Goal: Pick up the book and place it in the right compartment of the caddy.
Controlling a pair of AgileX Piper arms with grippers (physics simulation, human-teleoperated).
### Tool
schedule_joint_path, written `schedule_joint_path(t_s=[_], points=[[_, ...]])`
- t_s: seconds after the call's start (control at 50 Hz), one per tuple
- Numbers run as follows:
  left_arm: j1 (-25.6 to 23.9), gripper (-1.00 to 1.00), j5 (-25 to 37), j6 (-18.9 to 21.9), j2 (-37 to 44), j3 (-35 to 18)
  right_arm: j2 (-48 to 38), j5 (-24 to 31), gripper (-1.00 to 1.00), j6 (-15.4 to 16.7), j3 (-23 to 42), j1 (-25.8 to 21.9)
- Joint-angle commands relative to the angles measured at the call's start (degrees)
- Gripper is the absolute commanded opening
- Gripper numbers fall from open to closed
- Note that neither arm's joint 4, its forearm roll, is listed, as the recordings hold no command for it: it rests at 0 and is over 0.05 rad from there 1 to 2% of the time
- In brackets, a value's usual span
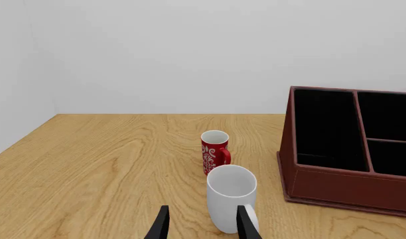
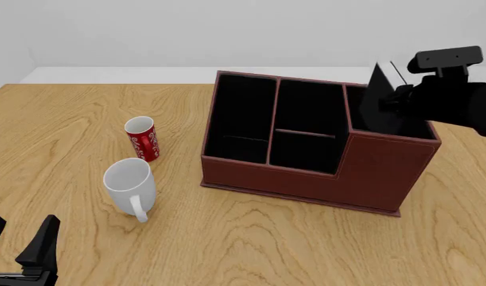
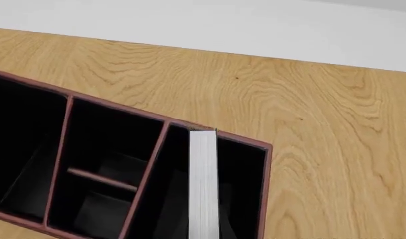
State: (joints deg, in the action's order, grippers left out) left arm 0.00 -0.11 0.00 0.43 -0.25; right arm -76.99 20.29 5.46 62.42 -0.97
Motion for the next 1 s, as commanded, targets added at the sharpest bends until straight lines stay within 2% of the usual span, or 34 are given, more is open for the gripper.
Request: schedule_joint_path(t_s=[0.02,0.18,0.22,0.24,0.32,0.42,0.52,0.56,0.62,0.7,0.72,0.82,0.9,0.92,0.94,1.0], points=[[0.00,1.00,0.00,0.00,0.00,0.00,-1.34,-1.81,-1.00,-0.93,-0.52,0.83],[0.00,1.00,0.00,0.00,0.00,0.00,-2.32,-2.81,-1.00,-1.04,-1.26,0.97],[0.00,1.00,0.00,0.00,0.00,0.00,-2.40,-2.85,-1.00,-2.06,-1.20,0.95],[0.00,1.00,0.00,0.00,0.00,0.00,-2.85,-2.92,-1.00,-0.64,-1.29,1.20],[0.00,1.00,0.00,0.00,0.00,0.00,-3.23,-3.41,-1.00,-1.71,-1.51,1.35],[0.00,1.00,0.00,0.00,0.00,0.00,-3.96,-4.06,-1.00,-1.58,-1.88,1.62],[0.00,1.00,0.00,0.00,0.00,0.00,-5.46,-4.42,-1.00,-0.13,-2.03,2.27],[0.00,1.00,0.00,0.00,0.00,0.00,-5.75,-4.69,-1.00,-0.91,-1.97,2.29],[0.00,1.00,0.00,0.00,0.00,0.00,-6.96,-5.28,-1.00,0.02,-2.05,2.81],[0.00,1.00,0.00,0.00,0.00,0.00,-6.85,-5.25,-1.00,-1.17,-1.93,2.43],[0.00,1.00,0.00,0.00,0.00,0.00,-7.28,-5.29,-1.00,-0.31,-1.76,2.91],[0.00,1.00,0.00,0.00,0.00,0.00,-7.79,-5.58,-1.00,-0.03,-1.79,3.31],[0.00,1.00,0.00,0.00,0.00,0.00,-7.82,-5.93,-1.00,-0.91,-2.15,3.21],[0.00,1.00,0.00,0.00,0.00,0.00,-8.13,-6.04,-1.00,-0.02,-2.17,3.70],[0.00,1.00,0.00,0.00,0.00,0.00,-8.19,-5.47,1.00,-0.14,-1.94,3.52],[0.00,1.00,0.00,0.00,0.00,0.00,-7.55,-5.38,1.00,0.03,-2.00,3.30]])
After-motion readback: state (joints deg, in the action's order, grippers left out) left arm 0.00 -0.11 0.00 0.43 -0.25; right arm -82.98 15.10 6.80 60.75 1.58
